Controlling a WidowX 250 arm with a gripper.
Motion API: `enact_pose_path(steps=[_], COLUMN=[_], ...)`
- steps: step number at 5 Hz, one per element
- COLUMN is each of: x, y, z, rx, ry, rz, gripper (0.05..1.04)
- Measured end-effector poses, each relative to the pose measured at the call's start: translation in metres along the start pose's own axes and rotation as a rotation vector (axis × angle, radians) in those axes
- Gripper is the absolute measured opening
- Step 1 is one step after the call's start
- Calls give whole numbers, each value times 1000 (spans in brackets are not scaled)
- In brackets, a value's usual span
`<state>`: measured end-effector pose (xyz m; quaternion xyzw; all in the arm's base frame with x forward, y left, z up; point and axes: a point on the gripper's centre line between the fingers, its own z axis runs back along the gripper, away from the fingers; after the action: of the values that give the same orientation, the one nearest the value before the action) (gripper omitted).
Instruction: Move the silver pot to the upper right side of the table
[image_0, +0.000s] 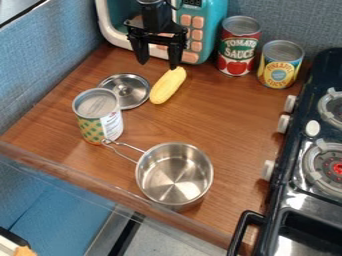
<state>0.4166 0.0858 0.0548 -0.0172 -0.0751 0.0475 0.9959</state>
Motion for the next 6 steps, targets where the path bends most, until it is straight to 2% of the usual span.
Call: enact_pose_path(steps=[1,2,3,4,5,6], x=[-10,-45,-76,-118,-156,-176], y=[-1,-28,-72,-107,-137,-151], z=[-20,-8,37,44,31,6], rx=[-9,-40,-75,-96,-110,-45], ry=[46,41,-75,-76,-15,26], rz=[-2,-90,-248,-356,-422,-482], gripper=[1001,1001,1001,1001,1001,1001])
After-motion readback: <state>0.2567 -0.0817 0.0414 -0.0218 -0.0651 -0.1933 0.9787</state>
